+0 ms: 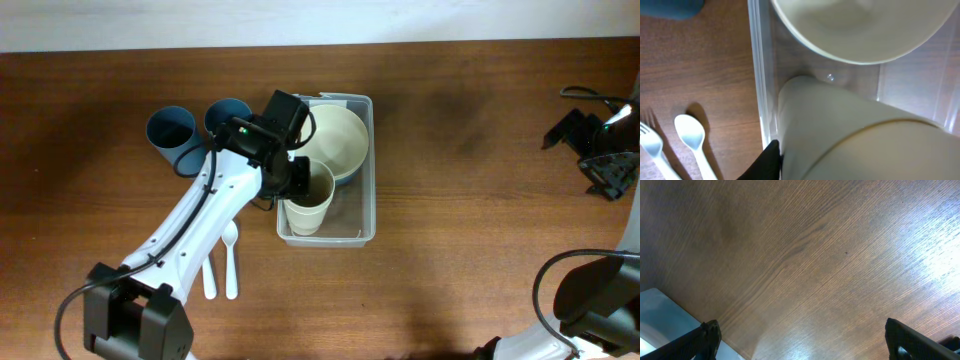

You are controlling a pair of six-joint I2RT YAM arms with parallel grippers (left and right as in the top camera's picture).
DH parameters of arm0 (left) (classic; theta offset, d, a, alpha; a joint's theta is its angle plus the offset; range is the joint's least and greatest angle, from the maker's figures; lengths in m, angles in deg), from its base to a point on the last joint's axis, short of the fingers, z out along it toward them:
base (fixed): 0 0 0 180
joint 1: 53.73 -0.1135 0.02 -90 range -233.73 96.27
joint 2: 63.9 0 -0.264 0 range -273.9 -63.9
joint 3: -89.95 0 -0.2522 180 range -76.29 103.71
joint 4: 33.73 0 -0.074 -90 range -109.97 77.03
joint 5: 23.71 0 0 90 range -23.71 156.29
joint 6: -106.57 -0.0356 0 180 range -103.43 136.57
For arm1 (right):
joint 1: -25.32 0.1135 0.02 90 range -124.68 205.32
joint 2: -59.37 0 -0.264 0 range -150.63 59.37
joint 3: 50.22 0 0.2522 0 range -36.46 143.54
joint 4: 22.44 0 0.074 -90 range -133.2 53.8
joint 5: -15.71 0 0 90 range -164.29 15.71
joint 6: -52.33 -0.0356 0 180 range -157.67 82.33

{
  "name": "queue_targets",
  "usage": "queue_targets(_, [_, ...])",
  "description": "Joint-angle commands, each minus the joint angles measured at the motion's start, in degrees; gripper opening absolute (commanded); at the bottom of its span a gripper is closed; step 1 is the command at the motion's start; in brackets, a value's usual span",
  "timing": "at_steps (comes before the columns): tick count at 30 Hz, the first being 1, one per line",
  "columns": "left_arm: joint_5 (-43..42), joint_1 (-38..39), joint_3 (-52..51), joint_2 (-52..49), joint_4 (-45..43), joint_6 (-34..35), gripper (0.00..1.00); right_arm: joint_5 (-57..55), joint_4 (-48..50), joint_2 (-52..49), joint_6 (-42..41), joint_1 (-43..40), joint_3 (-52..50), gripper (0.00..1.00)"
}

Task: Pack container

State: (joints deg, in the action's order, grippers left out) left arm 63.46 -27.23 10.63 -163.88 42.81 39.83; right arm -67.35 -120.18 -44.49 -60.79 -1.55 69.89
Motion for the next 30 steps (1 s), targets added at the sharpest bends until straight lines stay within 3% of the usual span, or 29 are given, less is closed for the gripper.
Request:
queue_targets(1, [-0.37, -0.04, 0.68, -0.07, -1.51, -0.68, 0.24, -0.31, 0.00, 1.27, 0.39, -0.20, 0.79, 0.99])
queue_targets(15, [8.31, -0.11, 0.68, -0.09, -4.96, -0.66, 0.24, -0.31, 0.00, 1.27, 0.39, -0.20, 0.79, 0.99])
queue_targets(30, [8.11, -0.02, 0.68, -0.09, -7.89, -0.68, 0.22, -0.31, 0.00, 1.27, 0.39, -0.20, 0.79, 0.99])
